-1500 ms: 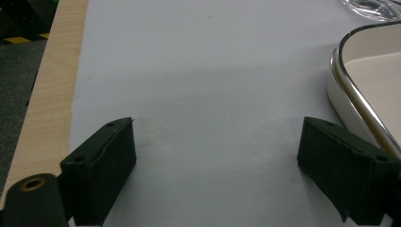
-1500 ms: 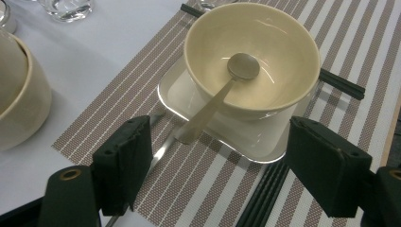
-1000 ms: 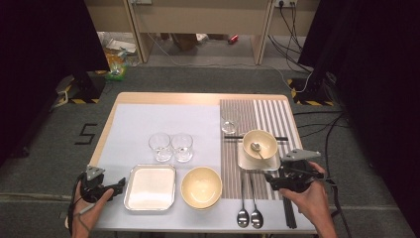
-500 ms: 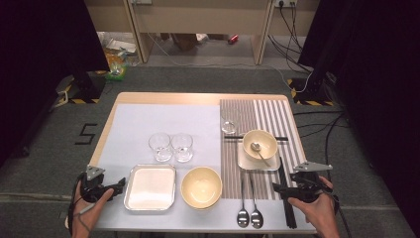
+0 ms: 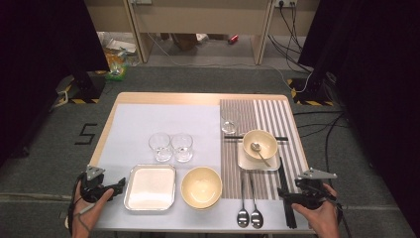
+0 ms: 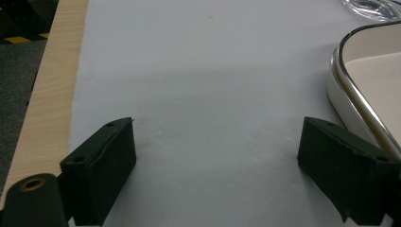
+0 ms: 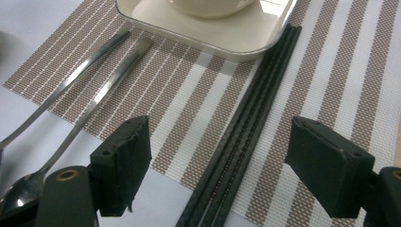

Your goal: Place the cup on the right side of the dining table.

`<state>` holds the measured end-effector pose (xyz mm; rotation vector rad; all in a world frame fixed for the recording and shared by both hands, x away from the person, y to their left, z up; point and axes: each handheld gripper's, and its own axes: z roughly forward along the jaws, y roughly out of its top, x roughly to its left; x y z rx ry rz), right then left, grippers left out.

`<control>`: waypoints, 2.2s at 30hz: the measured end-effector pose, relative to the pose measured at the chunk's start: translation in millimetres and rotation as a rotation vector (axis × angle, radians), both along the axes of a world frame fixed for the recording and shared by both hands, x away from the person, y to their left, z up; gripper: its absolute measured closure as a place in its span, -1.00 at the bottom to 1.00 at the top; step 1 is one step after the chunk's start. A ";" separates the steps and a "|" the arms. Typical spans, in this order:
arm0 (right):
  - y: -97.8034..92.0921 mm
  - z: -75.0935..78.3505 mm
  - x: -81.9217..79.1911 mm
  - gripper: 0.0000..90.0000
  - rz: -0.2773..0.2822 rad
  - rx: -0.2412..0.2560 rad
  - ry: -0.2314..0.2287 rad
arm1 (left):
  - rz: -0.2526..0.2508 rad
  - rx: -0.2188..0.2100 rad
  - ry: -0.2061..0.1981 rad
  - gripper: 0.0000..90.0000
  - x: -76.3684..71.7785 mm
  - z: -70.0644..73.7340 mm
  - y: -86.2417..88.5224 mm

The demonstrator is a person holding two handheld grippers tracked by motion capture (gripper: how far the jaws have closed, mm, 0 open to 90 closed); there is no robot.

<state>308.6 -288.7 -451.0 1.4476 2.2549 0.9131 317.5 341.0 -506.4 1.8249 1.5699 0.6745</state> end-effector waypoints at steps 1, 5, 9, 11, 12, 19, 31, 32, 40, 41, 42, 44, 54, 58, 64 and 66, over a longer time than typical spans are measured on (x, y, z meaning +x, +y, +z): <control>-1.7 -0.7 -0.6 -0.49 -0.004 -0.003 -0.007 | 0.000 0.000 0.000 -0.75 0.0 0.0 0.0; -6.5 -3.8 -3.5 -0.49 -0.025 -0.005 -0.010 | -0.001 0.000 0.001 -0.75 0.0 0.1 0.0; -7.3 -7.6 -6.2 -0.49 -0.031 -0.001 -0.013 | -0.001 -0.001 0.002 -0.75 -0.1 0.2 -0.1; -7.3 -8.7 -7.5 -0.49 -0.030 -0.001 -0.016 | -0.002 -0.001 0.003 -0.75 -0.1 0.2 -0.1; -7.0 -9.3 -8.3 -0.49 -0.032 -0.001 -0.016 | 0.000 -0.001 0.000 -0.75 -0.1 0.0 -0.2; -7.3 -16.5 -15.0 -0.50 -0.030 0.002 -0.021 | 0.000 -0.001 -0.001 -0.75 -0.1 0.0 -0.3; -0.6 -31.3 -18.9 -0.52 -0.015 -0.026 -0.009 | 0.000 0.000 0.000 -0.75 -0.2 0.0 -0.2; -0.4 -31.6 -19.3 -0.52 -0.014 -0.029 -0.010 | 0.000 -0.001 -0.001 -0.75 -0.2 0.0 -0.3; 5.1 -37.7 -26.0 -0.56 -0.011 -0.070 -0.069 | -0.001 -0.001 -0.001 -0.75 -0.2 0.0 -0.3; 4.7 -38.0 -26.2 -0.56 -0.009 -0.069 -0.073 | 0.000 -0.001 -0.001 -0.75 -0.2 0.0 -0.3; 4.8 -38.3 -26.8 -0.56 -0.013 -0.066 -0.073 | 0.000 0.000 -0.001 -0.75 -0.2 0.0 -0.3; 4.6 -39.0 -27.1 -0.56 -0.010 -0.064 -0.082 | -0.001 0.000 -0.001 -0.75 -0.3 0.0 -0.3; 4.2 -39.7 -28.0 -0.56 -0.011 -0.064 -0.088 | -0.001 0.000 -0.001 -0.75 -0.2 0.0 -0.3; 4.2 -39.9 -28.0 -0.56 -0.011 -0.062 -0.090 | 0.000 0.000 -0.001 -0.75 -0.2 0.0 -0.3; 4.3 -39.9 -28.3 -0.56 -0.014 -0.060 -0.090 | -0.001 0.000 -0.001 -0.75 -0.2 0.0 -0.2; 4.3 -40.1 -28.4 -0.56 -0.014 -0.059 -0.091 | 0.000 -0.001 -0.001 -0.75 -0.2 0.0 -0.2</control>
